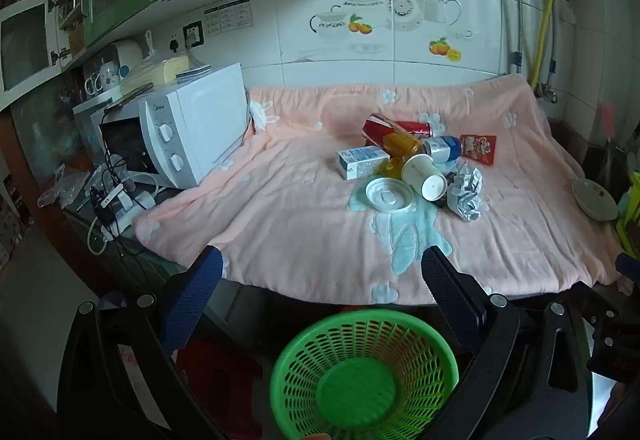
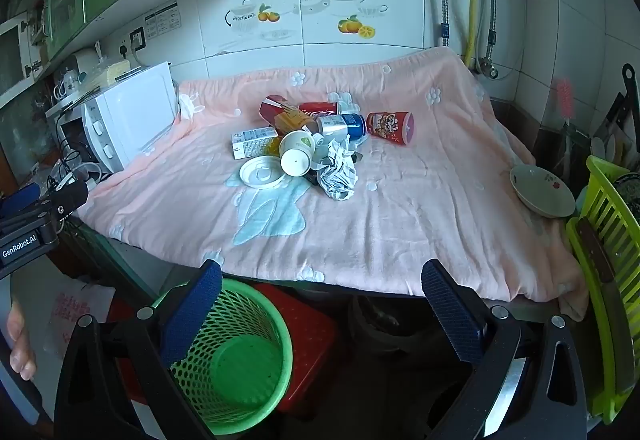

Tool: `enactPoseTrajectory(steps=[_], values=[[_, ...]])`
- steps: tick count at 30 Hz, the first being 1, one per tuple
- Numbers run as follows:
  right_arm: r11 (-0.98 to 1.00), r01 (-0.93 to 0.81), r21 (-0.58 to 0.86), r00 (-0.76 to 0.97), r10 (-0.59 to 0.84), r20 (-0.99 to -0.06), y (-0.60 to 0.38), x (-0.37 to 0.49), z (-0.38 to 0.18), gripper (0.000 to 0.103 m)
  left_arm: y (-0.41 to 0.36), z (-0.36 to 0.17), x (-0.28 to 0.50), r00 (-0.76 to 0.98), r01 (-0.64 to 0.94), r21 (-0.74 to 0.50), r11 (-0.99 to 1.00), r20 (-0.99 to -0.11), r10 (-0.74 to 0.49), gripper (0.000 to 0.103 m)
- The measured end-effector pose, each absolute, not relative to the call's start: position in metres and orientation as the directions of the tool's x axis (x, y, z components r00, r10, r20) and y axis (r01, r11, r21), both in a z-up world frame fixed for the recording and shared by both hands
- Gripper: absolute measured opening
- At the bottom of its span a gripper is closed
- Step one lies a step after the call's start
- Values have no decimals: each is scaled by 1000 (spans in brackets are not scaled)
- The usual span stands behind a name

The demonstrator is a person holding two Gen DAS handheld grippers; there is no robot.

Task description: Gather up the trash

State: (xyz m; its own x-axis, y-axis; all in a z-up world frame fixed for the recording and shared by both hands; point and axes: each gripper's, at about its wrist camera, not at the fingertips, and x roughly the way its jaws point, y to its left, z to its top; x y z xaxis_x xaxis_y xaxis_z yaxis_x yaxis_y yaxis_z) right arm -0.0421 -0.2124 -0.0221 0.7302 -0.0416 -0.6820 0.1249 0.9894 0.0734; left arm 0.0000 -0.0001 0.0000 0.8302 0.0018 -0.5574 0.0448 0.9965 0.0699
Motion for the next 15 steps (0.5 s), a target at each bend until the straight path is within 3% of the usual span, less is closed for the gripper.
enactPoseTrajectory(steps=[15], values=[[989, 127, 76, 731, -42, -681, -210, -42, -19, 97, 0, -1, 0, 827, 45, 62, 997, -562, -2, 98]])
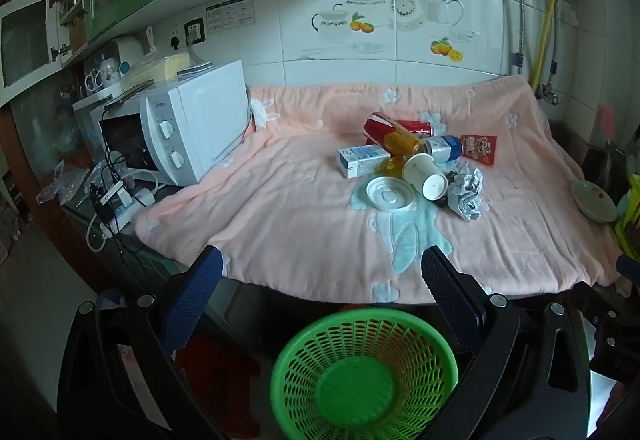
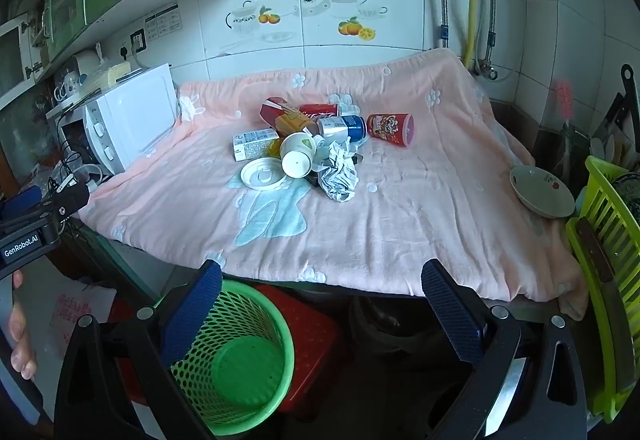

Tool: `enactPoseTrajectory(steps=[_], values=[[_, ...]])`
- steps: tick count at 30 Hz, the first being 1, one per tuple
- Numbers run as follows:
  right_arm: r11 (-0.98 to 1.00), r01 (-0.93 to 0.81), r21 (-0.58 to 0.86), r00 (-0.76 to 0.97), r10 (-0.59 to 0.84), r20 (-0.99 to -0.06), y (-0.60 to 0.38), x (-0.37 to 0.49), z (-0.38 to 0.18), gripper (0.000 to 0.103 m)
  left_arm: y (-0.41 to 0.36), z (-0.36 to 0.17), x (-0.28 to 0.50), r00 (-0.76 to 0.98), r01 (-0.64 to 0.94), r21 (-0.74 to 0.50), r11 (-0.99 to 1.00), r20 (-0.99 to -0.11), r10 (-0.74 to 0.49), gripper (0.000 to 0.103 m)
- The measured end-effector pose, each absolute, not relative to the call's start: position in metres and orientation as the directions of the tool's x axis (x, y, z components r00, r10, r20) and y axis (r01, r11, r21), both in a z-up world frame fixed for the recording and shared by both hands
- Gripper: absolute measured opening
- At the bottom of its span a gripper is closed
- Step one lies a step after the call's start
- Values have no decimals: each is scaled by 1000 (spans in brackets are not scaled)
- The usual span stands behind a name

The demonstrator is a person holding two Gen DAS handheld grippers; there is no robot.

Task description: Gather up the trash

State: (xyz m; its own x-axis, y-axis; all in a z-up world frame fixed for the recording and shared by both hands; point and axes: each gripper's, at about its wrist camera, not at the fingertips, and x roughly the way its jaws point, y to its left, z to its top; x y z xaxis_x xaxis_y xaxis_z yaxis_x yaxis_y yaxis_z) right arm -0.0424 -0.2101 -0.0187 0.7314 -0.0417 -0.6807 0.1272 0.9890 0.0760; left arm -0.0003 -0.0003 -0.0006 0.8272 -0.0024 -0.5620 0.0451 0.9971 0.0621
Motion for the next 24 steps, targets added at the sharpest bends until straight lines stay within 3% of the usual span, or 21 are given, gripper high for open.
enactPoseTrajectory(steps=[24], values=[[990, 121, 80, 737, -36, -675, -205, -41, -16, 97, 1, -8, 7, 803, 81, 38, 996, -595, -43, 98]])
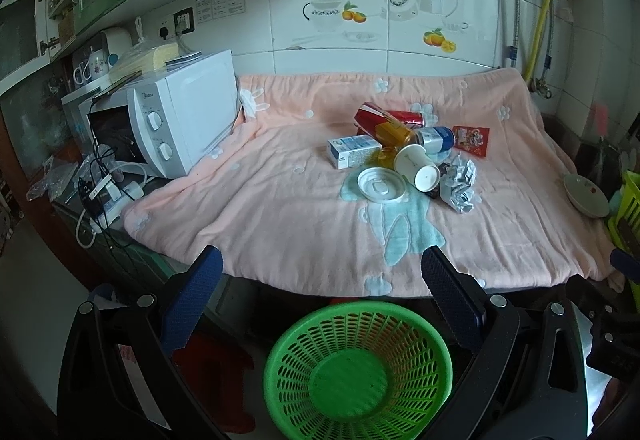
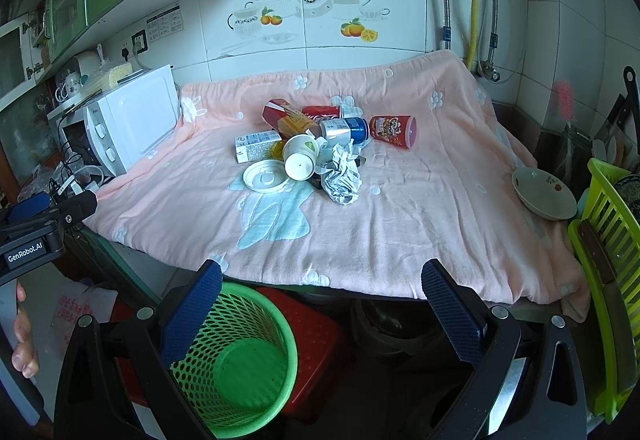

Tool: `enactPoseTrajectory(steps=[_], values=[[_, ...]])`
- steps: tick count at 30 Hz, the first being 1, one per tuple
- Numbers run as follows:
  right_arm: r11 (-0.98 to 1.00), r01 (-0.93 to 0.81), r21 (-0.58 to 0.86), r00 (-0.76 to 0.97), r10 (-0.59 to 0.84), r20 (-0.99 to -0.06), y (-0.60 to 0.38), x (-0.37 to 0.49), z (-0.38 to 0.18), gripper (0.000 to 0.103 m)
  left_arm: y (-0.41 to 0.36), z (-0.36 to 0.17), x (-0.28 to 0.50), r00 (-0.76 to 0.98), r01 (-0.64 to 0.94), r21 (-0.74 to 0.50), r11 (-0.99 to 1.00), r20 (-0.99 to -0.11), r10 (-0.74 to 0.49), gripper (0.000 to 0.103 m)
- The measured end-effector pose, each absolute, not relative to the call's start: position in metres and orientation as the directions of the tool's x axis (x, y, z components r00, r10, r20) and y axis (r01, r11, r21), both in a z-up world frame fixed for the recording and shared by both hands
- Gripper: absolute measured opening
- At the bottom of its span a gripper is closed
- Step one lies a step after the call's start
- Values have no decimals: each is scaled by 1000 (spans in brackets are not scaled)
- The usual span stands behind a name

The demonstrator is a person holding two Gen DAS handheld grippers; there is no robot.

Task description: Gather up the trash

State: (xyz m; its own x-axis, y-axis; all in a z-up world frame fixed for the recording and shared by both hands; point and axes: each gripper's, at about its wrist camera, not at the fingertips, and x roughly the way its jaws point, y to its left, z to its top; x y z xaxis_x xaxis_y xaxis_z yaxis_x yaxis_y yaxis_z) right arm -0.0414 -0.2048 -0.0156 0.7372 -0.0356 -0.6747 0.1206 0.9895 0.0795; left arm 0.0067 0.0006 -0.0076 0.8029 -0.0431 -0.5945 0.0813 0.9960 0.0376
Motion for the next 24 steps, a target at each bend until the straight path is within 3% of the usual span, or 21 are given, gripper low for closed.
enactPoseTrajectory(steps=[24], values=[[988, 121, 95, 753, -29, -657, -211, -37, -13, 97, -4, 1, 8, 814, 93, 31, 995, -578, -58, 98]])
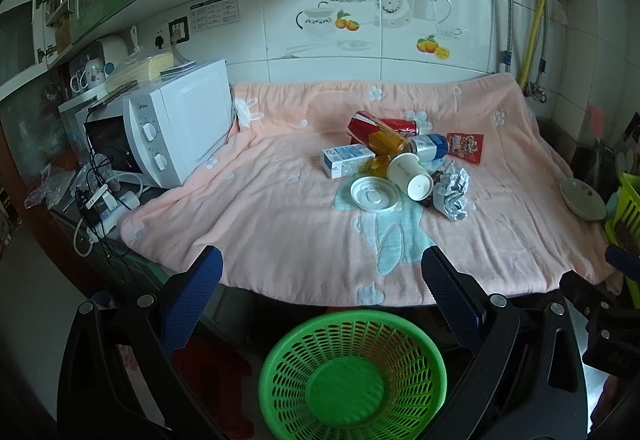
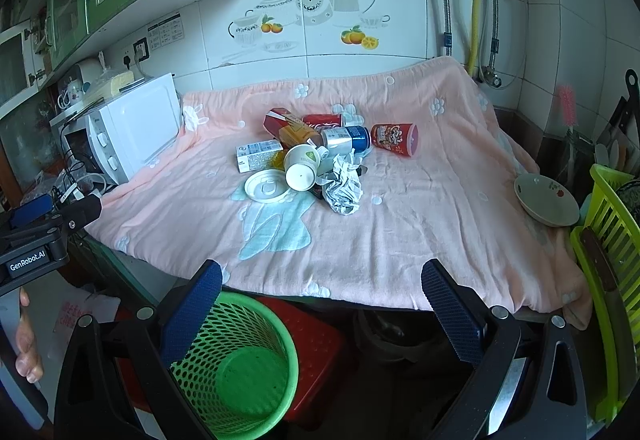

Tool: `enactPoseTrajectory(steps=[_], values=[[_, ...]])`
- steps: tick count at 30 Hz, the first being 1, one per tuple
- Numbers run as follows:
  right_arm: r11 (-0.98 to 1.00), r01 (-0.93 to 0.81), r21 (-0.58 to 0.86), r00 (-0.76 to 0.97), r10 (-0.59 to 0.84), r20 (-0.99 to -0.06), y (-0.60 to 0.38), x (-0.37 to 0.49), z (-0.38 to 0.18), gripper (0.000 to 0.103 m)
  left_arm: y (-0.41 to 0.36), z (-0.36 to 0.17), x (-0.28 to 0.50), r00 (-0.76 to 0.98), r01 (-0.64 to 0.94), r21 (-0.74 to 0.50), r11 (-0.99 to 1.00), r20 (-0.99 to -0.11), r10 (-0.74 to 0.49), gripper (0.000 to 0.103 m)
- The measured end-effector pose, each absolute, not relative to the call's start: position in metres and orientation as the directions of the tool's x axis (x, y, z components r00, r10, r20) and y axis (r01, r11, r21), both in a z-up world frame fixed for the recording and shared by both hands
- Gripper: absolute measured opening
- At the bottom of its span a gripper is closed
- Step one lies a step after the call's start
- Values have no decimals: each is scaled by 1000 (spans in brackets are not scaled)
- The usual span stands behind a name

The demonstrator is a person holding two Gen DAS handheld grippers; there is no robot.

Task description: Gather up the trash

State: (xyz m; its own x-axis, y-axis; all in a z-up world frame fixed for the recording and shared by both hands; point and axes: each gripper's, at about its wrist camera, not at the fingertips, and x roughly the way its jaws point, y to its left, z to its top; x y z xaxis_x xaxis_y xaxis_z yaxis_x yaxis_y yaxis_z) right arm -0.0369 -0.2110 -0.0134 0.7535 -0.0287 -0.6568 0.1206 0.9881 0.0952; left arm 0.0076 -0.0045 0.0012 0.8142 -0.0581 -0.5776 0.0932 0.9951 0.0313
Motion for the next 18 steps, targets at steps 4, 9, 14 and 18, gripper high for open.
enactPoseTrajectory(steps=[4, 9, 14, 18], values=[[988, 122, 94, 754, -30, -656, -211, -37, -13, 97, -4, 2, 9, 815, 91, 32, 995, -577, -56, 98], [987, 125, 96, 754, -32, -656, -212, -36, -12, 97, -4, 3, 10, 815, 91, 36, 995, -577, -54, 98], [987, 125, 97, 753, -31, -657, -212, -34, -13, 97, -4, 4, 12, 817, 87, 36, 996, -574, -51, 98], [988, 123, 99, 753, -28, -657, -213, -34, -13, 97, -3, 4, 14, 817, 86, 34, 996, -575, -50, 98]])
